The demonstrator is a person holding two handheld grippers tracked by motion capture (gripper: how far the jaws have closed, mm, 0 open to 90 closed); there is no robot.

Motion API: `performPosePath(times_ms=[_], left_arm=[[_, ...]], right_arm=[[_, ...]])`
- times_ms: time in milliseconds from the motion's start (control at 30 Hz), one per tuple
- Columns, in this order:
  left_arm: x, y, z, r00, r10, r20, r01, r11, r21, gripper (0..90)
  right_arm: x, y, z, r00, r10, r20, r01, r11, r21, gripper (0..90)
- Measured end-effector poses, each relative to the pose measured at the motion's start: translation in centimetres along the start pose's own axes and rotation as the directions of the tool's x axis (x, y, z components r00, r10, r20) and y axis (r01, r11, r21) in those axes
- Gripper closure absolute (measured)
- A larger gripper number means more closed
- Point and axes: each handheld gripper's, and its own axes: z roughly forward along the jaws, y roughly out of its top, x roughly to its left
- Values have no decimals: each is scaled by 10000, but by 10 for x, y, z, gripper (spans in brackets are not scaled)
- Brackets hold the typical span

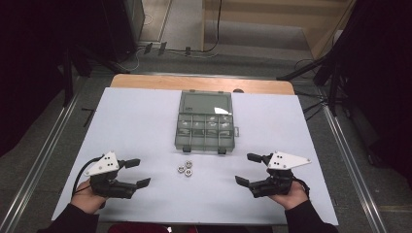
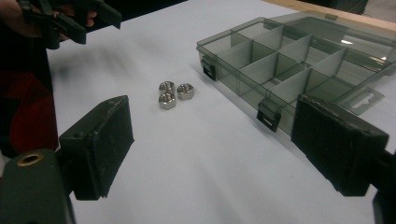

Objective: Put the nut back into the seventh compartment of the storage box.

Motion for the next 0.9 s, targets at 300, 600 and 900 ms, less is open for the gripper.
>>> performPosePath(times_ms=[300,600,900], left_arm=[[0,0,0,10000,-21,-31,22,9999,101,227],[1,0,0,9999,-56,-93,57,9999,88,227],[0,1,0,9999,-10,-114,11,10000,78,227]], right_arm=[[-5,1,6,9999,52,-113,-51,10000,52,140],[-6,5,15,10000,-28,-39,28,10000,9,142],[-1,11,33,9993,-124,-355,130,9998,171,149]])
